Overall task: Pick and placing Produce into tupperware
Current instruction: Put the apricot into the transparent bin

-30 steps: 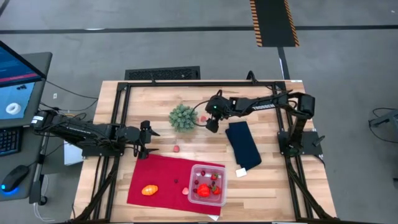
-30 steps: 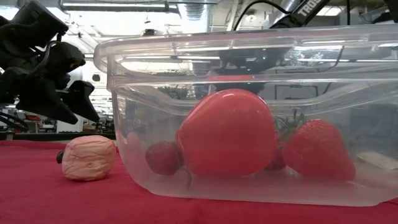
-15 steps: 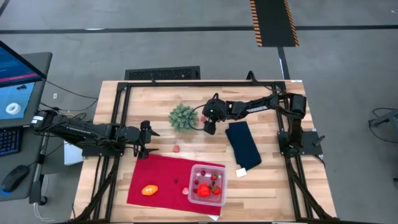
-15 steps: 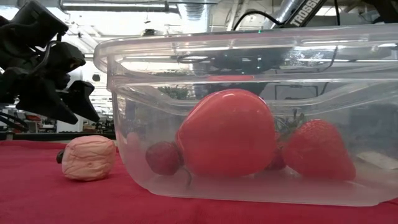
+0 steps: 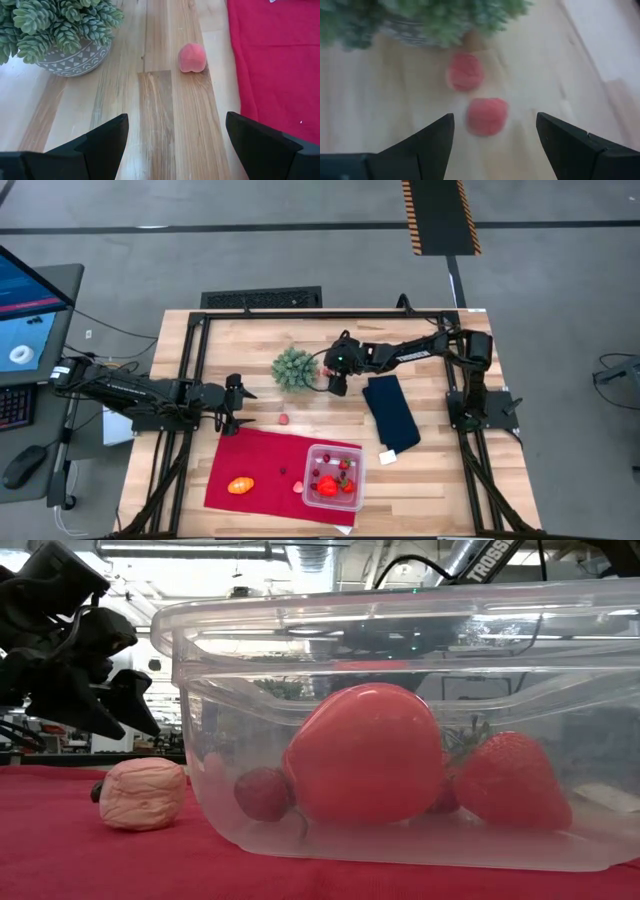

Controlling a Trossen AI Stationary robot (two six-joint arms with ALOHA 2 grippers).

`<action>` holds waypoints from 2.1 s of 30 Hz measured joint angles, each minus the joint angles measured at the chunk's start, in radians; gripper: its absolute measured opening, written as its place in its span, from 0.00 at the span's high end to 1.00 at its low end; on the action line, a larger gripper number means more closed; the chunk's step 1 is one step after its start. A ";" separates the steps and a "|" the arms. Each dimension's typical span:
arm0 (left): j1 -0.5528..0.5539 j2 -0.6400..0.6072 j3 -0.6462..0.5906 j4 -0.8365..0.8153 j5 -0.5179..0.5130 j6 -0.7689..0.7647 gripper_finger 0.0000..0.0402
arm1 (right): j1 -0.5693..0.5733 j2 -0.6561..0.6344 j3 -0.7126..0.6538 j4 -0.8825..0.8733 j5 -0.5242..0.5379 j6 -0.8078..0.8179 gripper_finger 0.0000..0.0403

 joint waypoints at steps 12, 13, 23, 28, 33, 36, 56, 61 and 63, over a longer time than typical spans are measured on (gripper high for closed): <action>0.000 0.000 0.000 0.000 0.000 0.000 0.19 | -0.026 0.036 0.000 0.037 -0.117 0.000 0.24; 0.000 0.000 0.000 0.000 0.000 0.000 0.19 | -0.026 0.042 0.001 0.045 -0.123 0.000 0.24; 0.000 0.000 0.000 0.000 0.000 0.000 0.19 | -0.039 0.049 0.000 0.055 -0.185 0.021 0.25; 0.000 0.000 0.000 0.000 0.000 0.000 0.19 | -0.039 0.049 0.000 0.066 -0.184 0.019 0.32; 0.000 0.000 0.000 0.000 0.000 0.000 0.19 | -0.032 0.049 0.000 0.067 -0.182 0.050 0.47; 0.000 0.000 0.000 0.000 0.000 0.000 0.19 | -0.025 0.049 0.000 0.070 -0.181 0.050 0.58; 0.000 0.000 0.000 0.000 0.000 0.000 0.19 | 0.027 0.013 -0.002 0.000 -0.115 0.213 0.73; 0.000 0.000 0.000 0.000 0.000 0.000 0.19 | 0.061 -0.049 -0.001 -0.020 -0.087 0.261 0.73; 0.000 0.000 0.000 0.000 0.000 0.000 0.19 | 0.085 -0.067 -0.001 -0.036 -0.046 0.271 0.72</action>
